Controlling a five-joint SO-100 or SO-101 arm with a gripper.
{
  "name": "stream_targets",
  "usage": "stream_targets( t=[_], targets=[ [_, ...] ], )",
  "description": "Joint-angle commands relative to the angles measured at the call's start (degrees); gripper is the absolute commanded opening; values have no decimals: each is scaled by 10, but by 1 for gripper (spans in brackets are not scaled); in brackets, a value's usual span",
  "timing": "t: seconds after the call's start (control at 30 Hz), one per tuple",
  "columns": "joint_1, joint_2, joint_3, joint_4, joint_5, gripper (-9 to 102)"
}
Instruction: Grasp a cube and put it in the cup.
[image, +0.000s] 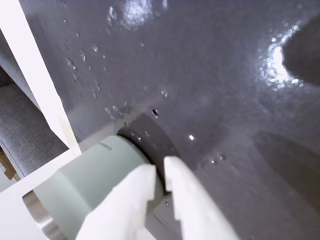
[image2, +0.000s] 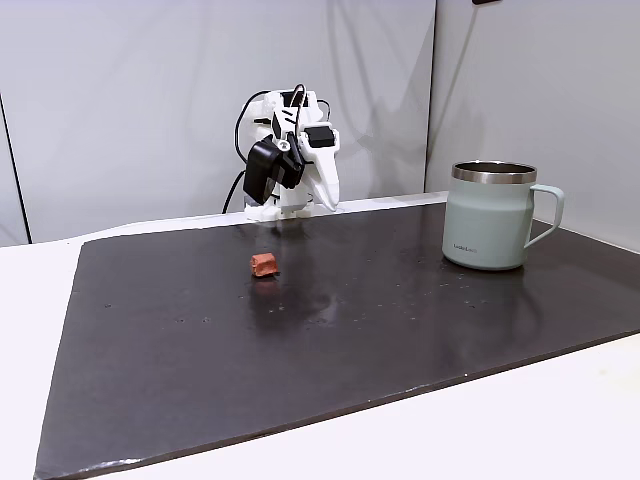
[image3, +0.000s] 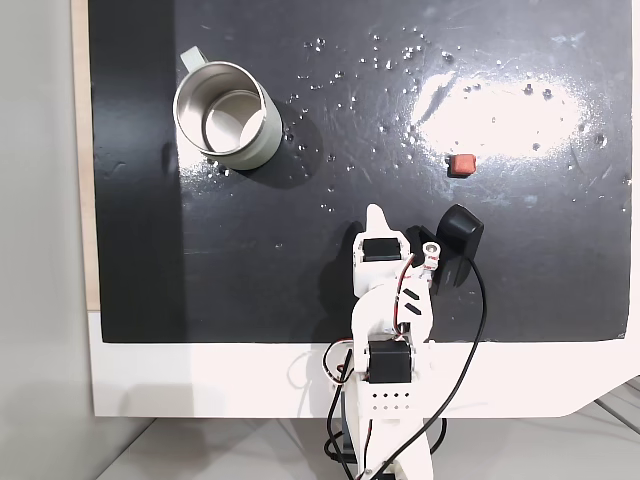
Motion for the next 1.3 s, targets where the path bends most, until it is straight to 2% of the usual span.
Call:
stream_targets(
  t=[0.0,0.53,0.67,0.87,1.27],
  targets=[
    [4,7,-4,-18,2,0],
    [0,7,-5,-17,-1,0],
    [-4,7,-39,20,-30,0],
    [10,-16,-192,98,-74,0],
    [115,-338,-541,186,-139,0]
  ],
)
